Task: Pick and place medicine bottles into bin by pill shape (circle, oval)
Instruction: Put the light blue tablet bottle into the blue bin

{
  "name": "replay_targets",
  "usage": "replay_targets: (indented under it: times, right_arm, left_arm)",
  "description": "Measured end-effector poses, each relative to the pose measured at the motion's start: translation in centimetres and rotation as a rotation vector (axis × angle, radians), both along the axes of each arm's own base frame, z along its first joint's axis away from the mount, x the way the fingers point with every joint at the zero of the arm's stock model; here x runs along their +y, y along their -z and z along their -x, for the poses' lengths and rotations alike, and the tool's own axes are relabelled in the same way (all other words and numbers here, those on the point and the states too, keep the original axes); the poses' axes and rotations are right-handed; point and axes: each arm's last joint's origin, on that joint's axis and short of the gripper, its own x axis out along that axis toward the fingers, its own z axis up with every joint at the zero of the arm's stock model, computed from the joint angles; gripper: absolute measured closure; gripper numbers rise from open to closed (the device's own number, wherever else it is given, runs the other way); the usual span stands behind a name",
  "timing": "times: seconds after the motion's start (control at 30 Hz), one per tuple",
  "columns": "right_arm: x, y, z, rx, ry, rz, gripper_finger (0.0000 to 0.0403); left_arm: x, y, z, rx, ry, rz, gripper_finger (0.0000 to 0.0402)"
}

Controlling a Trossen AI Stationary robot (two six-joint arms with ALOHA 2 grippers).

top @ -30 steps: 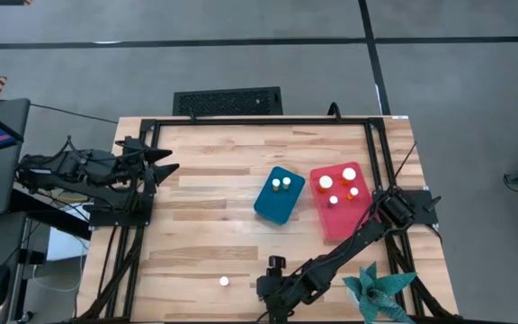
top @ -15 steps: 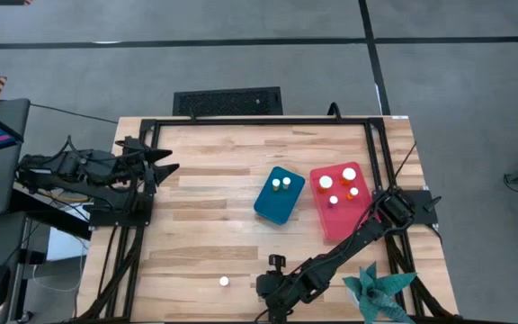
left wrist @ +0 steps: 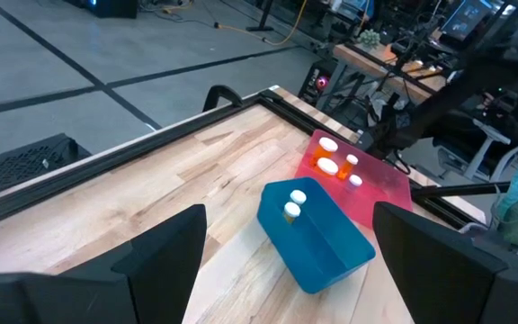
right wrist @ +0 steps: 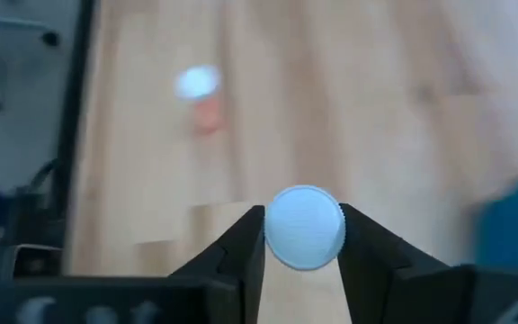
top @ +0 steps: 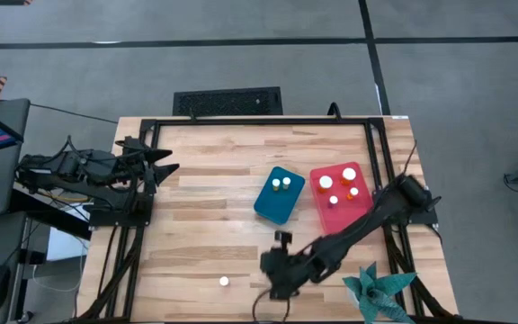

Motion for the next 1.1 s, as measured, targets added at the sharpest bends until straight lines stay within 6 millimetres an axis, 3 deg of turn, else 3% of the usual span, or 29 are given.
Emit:
replay_targets:
  times: [0.2, 0.33, 0.43, 0.53, 0.73, 1.1]
  right_arm:
    - [-6.6, -5.7, 1.8, 0.006, 0.072, 0.115, 0.0277]
    - [-11.9, -7.1, 3.7, -0.024, 0.165, 0.118, 0.0274]
    - [-15.2, -6.0, 5.4, -0.04, 0.263, 0.1, 0.0273]
    - [-17.1, -3.9, 6.6, -0.08, 0.325, 0.046, 0.0272]
    - [-18.3, -0.4, 7.7, -0.06, 0.372, 0.004, 0.0272]
    - [-18.9, 4.2, 5.2, 0.046, 0.336, 0.066, 0.0272]
  left_arm:
    - [0.0, 0.0, 0.0, -0.001, 0.0, 0.0, 0.009]
    - [0.0, 0.0, 0.0, -0.001, 0.0, 0.0, 0.009]
    - [0.0, 0.0, 0.0, -0.001, 0.001, -0.001, 0.009]
    - [0.0, 0.0, 0.0, -0.001, 0.001, -0.002, 0.009]
    - [0.0, 0.0, 0.0, 0.001, 0.002, -0.006, 0.009]
    - [0.1, -0.1, 0.0, -0.023, -0.033, 0.02, 0.009]
